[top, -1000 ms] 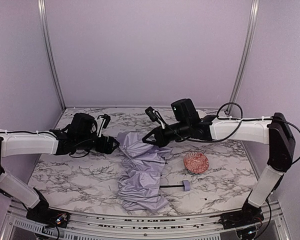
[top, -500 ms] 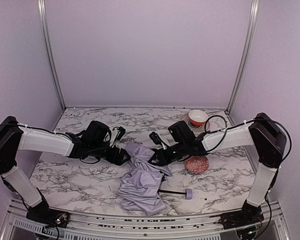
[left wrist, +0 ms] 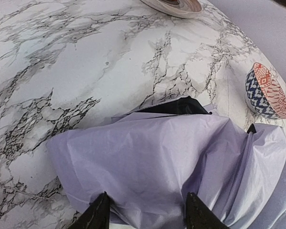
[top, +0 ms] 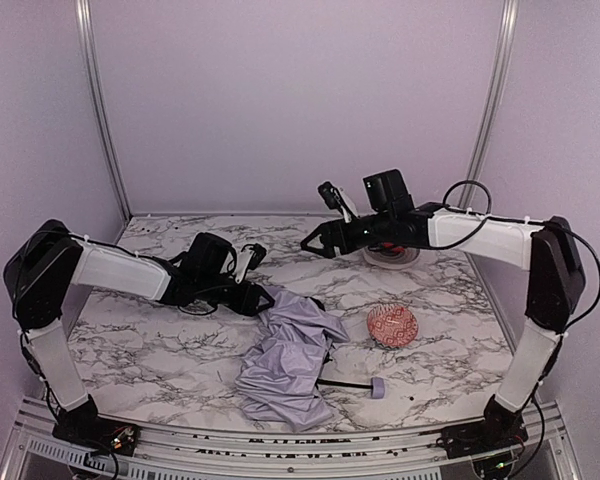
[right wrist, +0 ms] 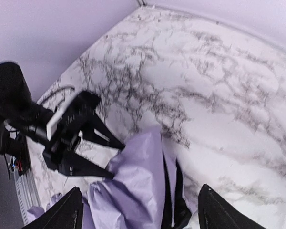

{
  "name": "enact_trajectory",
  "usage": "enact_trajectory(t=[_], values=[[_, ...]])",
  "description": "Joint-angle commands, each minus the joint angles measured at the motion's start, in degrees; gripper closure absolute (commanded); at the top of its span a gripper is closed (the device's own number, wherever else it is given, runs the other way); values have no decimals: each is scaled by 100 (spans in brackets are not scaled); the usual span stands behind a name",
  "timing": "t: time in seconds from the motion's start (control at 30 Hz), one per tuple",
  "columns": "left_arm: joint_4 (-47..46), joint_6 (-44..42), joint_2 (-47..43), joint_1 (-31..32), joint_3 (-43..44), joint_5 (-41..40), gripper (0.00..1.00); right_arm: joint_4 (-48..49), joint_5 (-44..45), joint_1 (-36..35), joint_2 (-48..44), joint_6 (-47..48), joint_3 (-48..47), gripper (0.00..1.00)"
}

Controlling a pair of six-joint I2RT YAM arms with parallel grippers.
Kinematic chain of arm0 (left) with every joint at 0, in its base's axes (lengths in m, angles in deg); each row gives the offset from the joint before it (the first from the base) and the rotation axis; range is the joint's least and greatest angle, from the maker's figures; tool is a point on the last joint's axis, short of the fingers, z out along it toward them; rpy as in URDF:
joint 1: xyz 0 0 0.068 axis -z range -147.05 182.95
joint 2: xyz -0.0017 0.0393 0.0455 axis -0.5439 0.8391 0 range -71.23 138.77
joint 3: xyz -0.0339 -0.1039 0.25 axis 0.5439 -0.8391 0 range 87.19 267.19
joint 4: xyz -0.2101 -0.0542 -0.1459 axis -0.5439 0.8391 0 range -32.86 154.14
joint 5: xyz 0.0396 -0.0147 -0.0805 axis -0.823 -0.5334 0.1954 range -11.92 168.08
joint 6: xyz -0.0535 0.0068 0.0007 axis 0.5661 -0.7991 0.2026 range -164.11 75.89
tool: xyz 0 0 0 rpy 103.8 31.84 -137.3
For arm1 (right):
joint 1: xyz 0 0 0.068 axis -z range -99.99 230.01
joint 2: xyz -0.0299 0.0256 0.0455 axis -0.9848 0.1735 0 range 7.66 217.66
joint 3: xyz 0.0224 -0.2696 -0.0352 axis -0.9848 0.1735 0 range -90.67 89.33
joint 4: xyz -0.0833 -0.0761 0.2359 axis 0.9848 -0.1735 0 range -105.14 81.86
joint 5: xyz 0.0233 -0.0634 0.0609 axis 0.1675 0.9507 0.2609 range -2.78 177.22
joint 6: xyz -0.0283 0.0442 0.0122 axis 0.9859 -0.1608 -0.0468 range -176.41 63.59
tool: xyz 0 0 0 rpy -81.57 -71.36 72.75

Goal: Put away the umbrella

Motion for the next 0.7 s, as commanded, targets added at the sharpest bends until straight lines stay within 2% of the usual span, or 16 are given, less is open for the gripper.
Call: enact_trajectory(t=[0.0, 0.1, 0.17, 0.23, 0.43, 0.53, 0.6, 0.67], values=[[214, -150, 247, 6, 313, 283, 45, -511, 12, 114, 832, 288, -830, 19], [376, -171, 338, 26, 371, 324, 43, -1120, -91, 114, 1757, 385, -1612, 15], [412, -182, 343, 35, 339, 285, 43, -1144, -324, 109, 2107, 321, -1852, 10], [458, -212, 352, 40, 315, 201, 46, -1114, -304, 80, 2360, 254, -1967, 11], [475, -323, 422, 84, 263, 154, 76, -1589, -784, -206, 3081, 505, -2479, 18], [363, -370, 378, 101, 206, 114, 88, -1573, -1387, -316, 3299, 493, -2654, 28], [291, -408, 320, 116, 166, 98, 97, -1389, -1809, -334, 3340, 358, -2594, 39], [253, -478, 252, 131, 112, 21, 100, -1241, -2165, -328, 3337, 284, -2560, 52]])
